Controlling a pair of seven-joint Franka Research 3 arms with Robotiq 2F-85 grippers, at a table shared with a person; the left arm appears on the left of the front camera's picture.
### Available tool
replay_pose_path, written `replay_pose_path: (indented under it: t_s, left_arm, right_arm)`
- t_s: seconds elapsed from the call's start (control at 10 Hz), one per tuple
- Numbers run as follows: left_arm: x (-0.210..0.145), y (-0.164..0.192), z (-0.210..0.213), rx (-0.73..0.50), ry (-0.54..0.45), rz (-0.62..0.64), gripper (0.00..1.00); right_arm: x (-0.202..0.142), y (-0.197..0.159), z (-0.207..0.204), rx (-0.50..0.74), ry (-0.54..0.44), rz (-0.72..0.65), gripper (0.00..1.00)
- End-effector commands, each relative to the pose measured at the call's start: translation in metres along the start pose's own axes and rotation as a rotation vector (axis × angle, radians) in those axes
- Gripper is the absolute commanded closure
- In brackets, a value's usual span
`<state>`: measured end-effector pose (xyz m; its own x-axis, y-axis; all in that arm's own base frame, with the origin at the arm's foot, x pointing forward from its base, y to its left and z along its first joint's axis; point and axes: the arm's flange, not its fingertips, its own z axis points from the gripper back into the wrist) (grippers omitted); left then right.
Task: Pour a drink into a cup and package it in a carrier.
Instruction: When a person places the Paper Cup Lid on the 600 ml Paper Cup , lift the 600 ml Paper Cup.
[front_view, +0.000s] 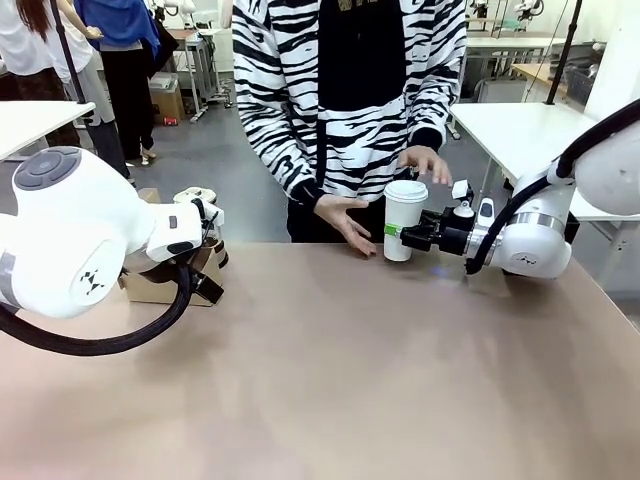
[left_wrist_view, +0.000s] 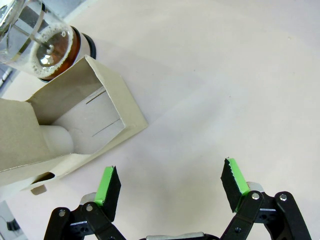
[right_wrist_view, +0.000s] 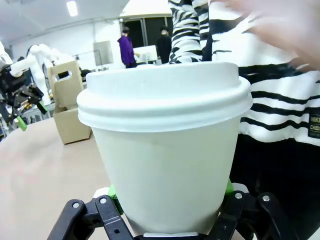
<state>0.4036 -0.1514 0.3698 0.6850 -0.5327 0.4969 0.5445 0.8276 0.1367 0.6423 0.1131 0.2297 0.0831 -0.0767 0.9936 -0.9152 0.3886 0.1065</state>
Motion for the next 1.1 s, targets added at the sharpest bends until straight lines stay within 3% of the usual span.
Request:
replay_pose_path:
  t_s: [0.0,1.0]
  left_arm:
    - [0.0000,-0.0002,0.0005,-0.002,-0.002,0.000,0.00]
    - [0.0000,-0.0002,0.0005,-0.002,-0.002,0.000,0.00]
  right_arm:
    - [0.0053,0.0023,-0.0015,0.001,-0.005,0.000,0.20]
    - [0.0053,0.0023,-0.0015,0.001,-0.005,0.000,0.20]
